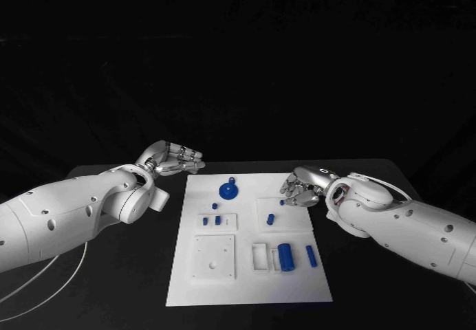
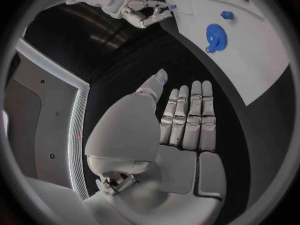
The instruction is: Assemble the parts on the task board
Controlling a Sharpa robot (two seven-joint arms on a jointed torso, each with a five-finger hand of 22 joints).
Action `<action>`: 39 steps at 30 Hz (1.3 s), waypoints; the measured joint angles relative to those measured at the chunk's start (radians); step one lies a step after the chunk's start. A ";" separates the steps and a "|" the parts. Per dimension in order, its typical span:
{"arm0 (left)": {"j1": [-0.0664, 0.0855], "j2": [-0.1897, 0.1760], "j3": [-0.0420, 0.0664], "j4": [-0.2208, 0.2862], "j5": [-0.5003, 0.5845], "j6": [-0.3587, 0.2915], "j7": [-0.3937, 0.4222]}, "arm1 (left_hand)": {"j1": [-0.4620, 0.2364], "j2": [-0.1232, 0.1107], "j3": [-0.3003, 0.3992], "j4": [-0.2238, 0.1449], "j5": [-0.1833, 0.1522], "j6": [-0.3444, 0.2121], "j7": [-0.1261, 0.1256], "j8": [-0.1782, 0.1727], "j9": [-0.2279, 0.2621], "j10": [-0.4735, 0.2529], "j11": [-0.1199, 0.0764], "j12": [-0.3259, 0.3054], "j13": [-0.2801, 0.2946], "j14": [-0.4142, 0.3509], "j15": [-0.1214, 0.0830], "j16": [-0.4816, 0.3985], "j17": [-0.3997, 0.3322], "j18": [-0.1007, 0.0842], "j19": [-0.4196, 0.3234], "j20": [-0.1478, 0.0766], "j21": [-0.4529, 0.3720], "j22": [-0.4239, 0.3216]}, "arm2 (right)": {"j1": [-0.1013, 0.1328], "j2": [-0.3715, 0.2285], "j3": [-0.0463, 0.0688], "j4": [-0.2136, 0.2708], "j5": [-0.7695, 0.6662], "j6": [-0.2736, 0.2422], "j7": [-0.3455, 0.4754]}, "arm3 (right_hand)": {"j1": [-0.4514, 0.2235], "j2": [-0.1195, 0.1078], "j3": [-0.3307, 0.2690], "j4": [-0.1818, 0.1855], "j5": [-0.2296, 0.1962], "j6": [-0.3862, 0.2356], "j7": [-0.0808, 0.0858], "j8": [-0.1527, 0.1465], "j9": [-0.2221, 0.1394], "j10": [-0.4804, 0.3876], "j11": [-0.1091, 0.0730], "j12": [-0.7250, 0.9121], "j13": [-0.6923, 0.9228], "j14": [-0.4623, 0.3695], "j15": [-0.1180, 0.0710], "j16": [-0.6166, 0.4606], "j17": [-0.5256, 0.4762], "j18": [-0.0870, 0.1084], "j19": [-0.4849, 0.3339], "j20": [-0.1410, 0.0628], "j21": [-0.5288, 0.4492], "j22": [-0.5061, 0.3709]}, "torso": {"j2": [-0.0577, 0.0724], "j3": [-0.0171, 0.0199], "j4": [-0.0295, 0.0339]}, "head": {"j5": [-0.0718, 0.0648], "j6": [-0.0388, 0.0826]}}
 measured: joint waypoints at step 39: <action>0.000 -0.012 0.000 0.007 0.076 -0.003 0.051 | 0.005 0.005 -0.013 -0.006 0.000 0.001 0.008 0.000 0.000 0.005 0.005 0.000 0.000 -0.003 0.001 -0.003 -0.001 0.000 0.074 0.003 0.008 -0.326 | -0.026 0.041 -0.022 0.003 -0.178 -0.027 -0.076 | 0.037 -0.003 0.169 0.053 -0.125 0.074 -0.017 0.004 0.005 0.065 -0.029 -0.001 0.001 0.030 -0.016 -0.012 0.039 0.004 0.034 -0.012 0.020 0.102 | 0.000 0.0012 -0.0016 | 0.016 -0.014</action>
